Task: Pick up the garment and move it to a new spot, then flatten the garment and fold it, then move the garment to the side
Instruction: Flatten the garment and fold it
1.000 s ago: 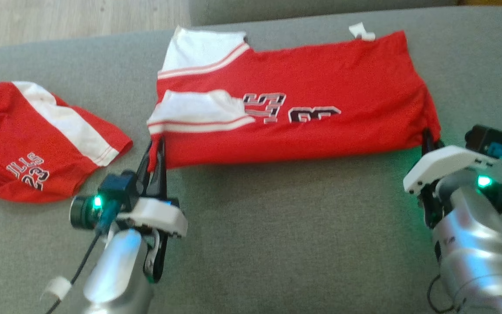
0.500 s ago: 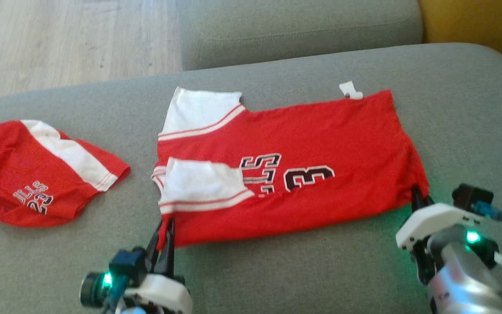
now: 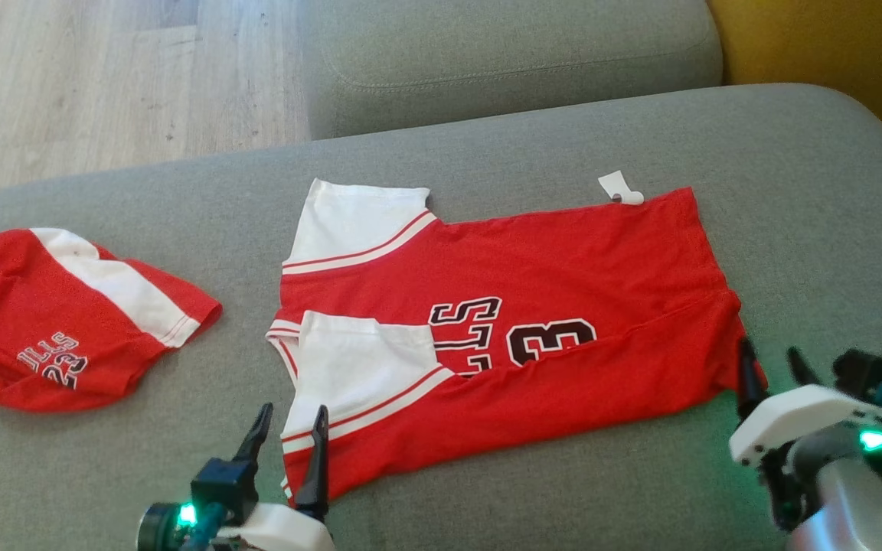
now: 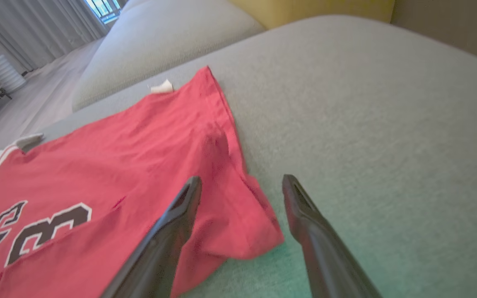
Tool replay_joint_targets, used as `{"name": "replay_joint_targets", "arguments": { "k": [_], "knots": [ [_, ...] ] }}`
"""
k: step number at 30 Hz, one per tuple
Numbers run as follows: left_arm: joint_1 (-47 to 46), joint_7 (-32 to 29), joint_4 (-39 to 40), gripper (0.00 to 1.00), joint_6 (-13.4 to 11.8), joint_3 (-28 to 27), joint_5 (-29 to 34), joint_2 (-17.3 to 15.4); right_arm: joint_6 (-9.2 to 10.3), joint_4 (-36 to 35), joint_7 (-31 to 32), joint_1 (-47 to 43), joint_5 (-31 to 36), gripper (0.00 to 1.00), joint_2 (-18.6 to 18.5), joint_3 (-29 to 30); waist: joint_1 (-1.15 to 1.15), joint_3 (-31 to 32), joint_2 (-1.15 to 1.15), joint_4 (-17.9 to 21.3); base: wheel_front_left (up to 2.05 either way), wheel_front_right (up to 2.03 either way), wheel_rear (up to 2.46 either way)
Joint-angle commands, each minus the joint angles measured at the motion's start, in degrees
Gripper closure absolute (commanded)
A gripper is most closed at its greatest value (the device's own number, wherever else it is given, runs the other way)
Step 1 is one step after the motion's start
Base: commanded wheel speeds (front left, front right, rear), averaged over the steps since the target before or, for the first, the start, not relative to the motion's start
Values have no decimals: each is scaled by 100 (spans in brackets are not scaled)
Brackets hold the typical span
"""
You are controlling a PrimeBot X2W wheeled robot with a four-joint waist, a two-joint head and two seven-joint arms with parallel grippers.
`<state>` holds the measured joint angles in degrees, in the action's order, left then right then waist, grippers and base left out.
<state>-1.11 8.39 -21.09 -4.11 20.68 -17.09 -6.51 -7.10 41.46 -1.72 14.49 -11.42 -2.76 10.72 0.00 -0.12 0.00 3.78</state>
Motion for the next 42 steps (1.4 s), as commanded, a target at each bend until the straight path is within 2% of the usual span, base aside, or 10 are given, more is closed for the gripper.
{"name": "replay_joint_targets", "arguments": {
  "k": [1, 5, 10, 14, 16, 21, 23, 28, 32, 42],
  "knots": [
    [-235, 32, 215, 0, -44, -164, 45, -83, -39, -281, 8, 117, 66, 0, -11, -96, 0, -10, 0, 0, 0, 0, 0],
    [-386, 158, 402, 0, -129, -272, 47, -139, -39, -1218, 151, -35, 224, 0, -11, 33, 0, -83, 0, 15, 0, 0, 0],
    [-860, 279, 817, 0, -94, -435, 40, -292, -39, -2356, 279, -11, 490, 0, -11, 87, 0, -295, 0, 45, 0, 0, 0],
    [-1582, 106, 1069, 0, 90, -540, 13, -509, -39, -2957, 392, 200, 693, 0, -11, 84, 0, -538, 0, 81, 0, 0, 0],
    [-2059, -102, 1103, 0, 277, -548, -7, -660, -39, -3137, 474, 355, 748, 0, -11, 33, 0, -708, 0, 120, 0, 0, 0],
    [-3483, -1117, 658, 0, 932, -426, -224, -1114, -39, -3406, 593, 859, 875, 0, -11, -120, 0, -1293, 0, 260, 0, 0, 0],
    [-4299, -1854, 122, 0, 1114, -286, -701, -1266, -39, -3487, 613, 1147, 872, 0, -11, -261, 0, -1657, 0, 410, 0, 0, 0],
    [-5358, -2801, -708, 0, 1156, 469, -1086, -1818, -39, -3551, 557, 1521, 795, 0, -11, -527, 0, -2182, 0, 681, 0, 0, 0],
    [-5870, -3277, -1342, 0, 1158, 980, -1423, -2146, -39, -3584, 500, 1683, 703, 0, -11, -697, 0, -2506, 0, 856, 0, 0, 0],
    [-6467, -3420, -2346, 0, 1159, 1388, -1972, -2311, -39, -3530, 412, 1830, 542, 0, -11, -730, 0, -2888, 0, 1110, 0, 0, 0]
  ]
}}
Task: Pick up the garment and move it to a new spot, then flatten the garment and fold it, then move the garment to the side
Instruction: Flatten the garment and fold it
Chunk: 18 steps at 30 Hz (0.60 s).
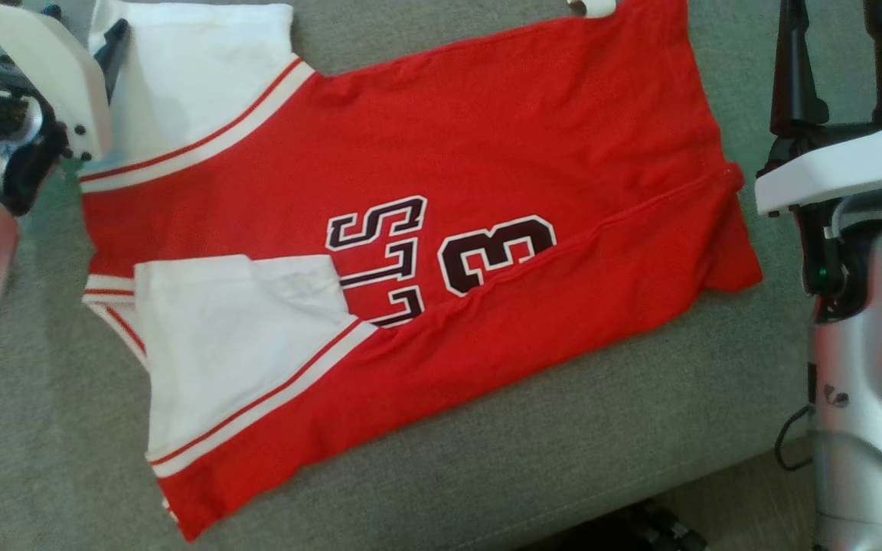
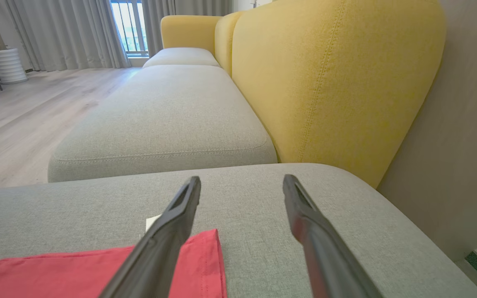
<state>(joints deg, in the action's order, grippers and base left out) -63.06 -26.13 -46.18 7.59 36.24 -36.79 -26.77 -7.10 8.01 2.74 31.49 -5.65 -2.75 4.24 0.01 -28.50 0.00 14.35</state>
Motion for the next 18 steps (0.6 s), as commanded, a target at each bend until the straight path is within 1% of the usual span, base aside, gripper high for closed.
{"name": "replay_joint_targets", "arguments": {
  "k": [1, 6, 8, 9, 10, 11, 14, 18],
  "knots": [
    [-312, 34, 84, 0, -11, -125, -39, -287, -39, -174, -42, 136, -49, 0, -13, -73, -1, -65, 0, 68, 0, 0, 0],
    [-388, -169, -107, 0, -11, 205, -348, -274, -39, -110, -61, 145, -43, 0, -13, 26, -1, -91, 0, 103, 0, 0, 0],
    [-367, -344, -131, 0, -10, 346, -538, -248, -39, -84, -63, 154, -30, 0, -13, 66, -1, -86, 0, 90, 0, 0, 0],
    [-348, -453, -118, 11, -10, 411, -662, -234, -39, -71, -58, 165, -20, 0, -13, 84, -1, -79, 0, 78, 0, 0, 0],
    [-340, -526, -92, 67, -10, 463, -778, -229, -39, -56, -49, 183, -13, 0, -13, 105, -1, -73, 0, 61, 0, 0, 0],
    [-338, -545, -35, 100, -10, 522, -870, -227, -39, -41, -39, 203, 1, 0, -13, 132, -1, -64, 0, 35, 0, 0, 0],
    [-357, -352, 81, 100, -10, 614, -1080, -213, -39, 10, -9, 272, 123, 0, -13, 198, -1, 1, 0, -88, 0, 0, 0],
    [-392, 241, 267, 100, -10, 705, -1221, -94, -39, 163, 110, 411, 441, 0, -26, 186, -1, 183, 0, -315, 0, 0, 0]
  ]
}}
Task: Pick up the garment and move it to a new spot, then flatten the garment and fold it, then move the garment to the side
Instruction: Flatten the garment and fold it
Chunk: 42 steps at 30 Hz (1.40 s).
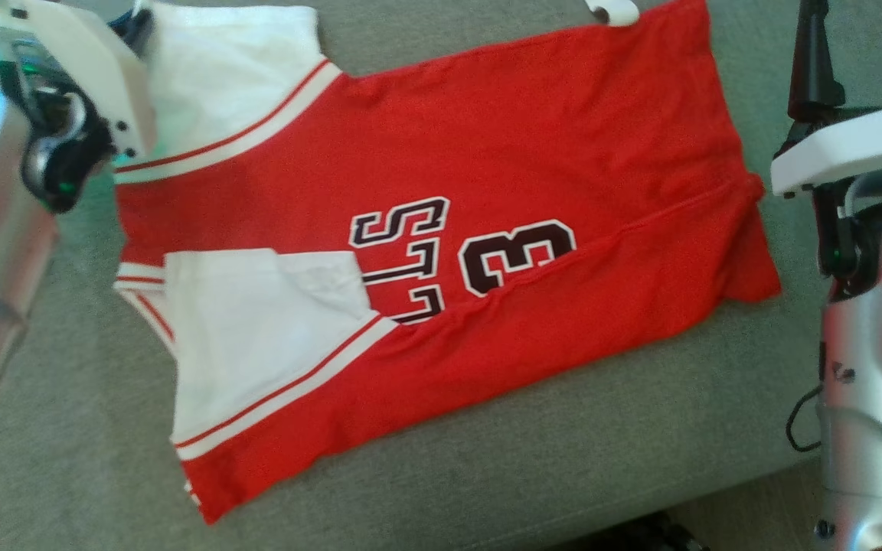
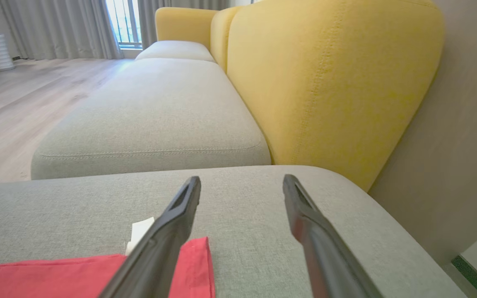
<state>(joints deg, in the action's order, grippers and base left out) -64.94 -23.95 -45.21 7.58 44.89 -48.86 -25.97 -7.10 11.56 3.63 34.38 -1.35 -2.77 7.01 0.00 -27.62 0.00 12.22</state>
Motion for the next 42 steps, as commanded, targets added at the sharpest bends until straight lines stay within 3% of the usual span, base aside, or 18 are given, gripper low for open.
{"name": "replay_joint_targets", "arguments": {
  "k": [1, 8, 16, 22, 31, 32, 33, 42],
  "knots": [
    [-217, 193, 247, 100, -9, -114, -15, -143, -39, -132, 70, 170, 55, 0, -57, -102, 0, 145, 0, -173, 0, 0, 0],
    [-265, 1249, 750, 100, -9, 206, 220, 70, -39, 750, 593, 478, 131, 0, -764, -275, 0, 411, 0, -825, 0, 0, 0],
    [-26, 1501, 1564, 100, -9, 548, 286, 138, -39, 2179, 1148, 1005, -158, 0, -1464, -596, 0, 381, 0, -1321, 0, 0, 0],
    [53, 1428, 1949, 100, -25, 688, 325, 151, -39, 3080, 1483, 1419, -323, 0, -1673, -708, 0, 248, 0, -1480, 0, 0, 0],
    [31, 1388, 2034, 100, -80, 718, 352, 86, -39, 3861, 1873, 1617, -721, 0, -1640, -1028, 0, 179, 0, -1490, 0, 0, 0],
    [26, 1389, 2024, 100, -86, 714, 348, 80, -39, 3929, 1920, 1634, -771, 40, -1646, -1054, 0, 176, 0, -1481, 0, 0, 0],
    [21, 1393, 2009, 100, -93, 707, 344, 72, -39, 3964, 1917, 1657, -799, 100, -1652, -1091, 0, 175, 0, -1470, 0, 0, 0],
    [-193, 1729, 1646, 100, -249, 509, 444, -100, -39, 3959, 1155, 2201, -1166, 100, -1577, -924, 0, 151, 0, -1333, 0, 0, 0]
  ]
}}
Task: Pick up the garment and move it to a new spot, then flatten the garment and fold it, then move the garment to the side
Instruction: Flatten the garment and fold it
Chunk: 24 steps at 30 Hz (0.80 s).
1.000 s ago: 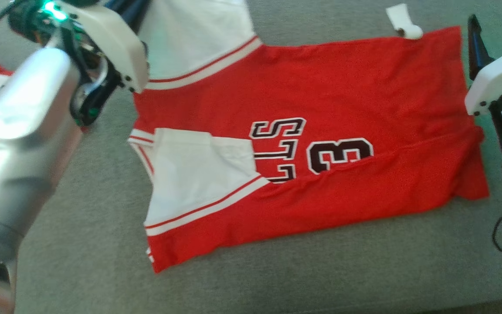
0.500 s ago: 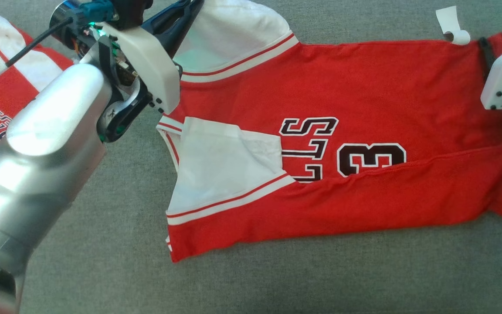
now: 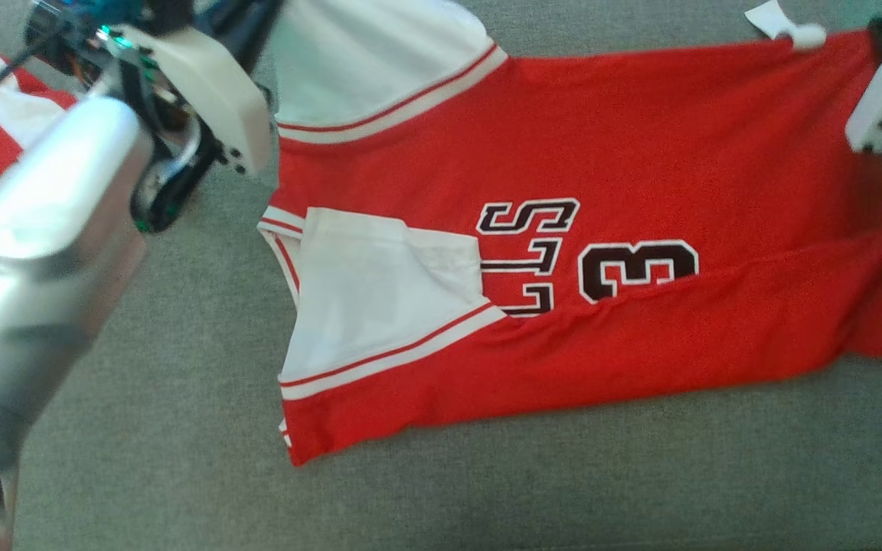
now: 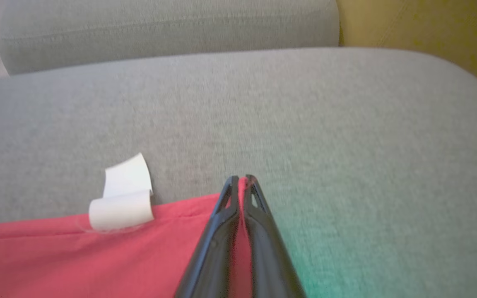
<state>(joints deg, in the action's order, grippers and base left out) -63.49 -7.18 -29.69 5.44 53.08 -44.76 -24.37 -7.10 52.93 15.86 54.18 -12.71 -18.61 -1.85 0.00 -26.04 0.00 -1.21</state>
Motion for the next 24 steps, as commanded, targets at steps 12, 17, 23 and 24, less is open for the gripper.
{"name": "replay_joint_targets", "arguments": {
  "k": [12, 17, 23, 24],
  "knots": [
    [-1126, 1033, -901, 100, -29, -392, 455, -22, -39, 5, -1092, 914, -331, 100, 42, -196, 0, -35, 0, 22, 0, 0, 0],
    [-980, 1158, -1116, 100, 91, -207, 437, 52, -39, 136, -1150, 701, -599, 100, -36, -524, 0, 190, 0, -33, 0, 0, 0],
    [-395, 836, -770, 100, 186, 171, 175, -219, -39, 30, -944, 127, -1199, 100, -323, -991, 0, 622, 0, -111, 0, 0, 0],
    [-279, 751, -625, 100, 192, 232, 98, -303, -39, -23, -873, 24, -1322, 100, -378, -1077, 0, 689, 0, -115, 0, 0, 0]
  ]
}}
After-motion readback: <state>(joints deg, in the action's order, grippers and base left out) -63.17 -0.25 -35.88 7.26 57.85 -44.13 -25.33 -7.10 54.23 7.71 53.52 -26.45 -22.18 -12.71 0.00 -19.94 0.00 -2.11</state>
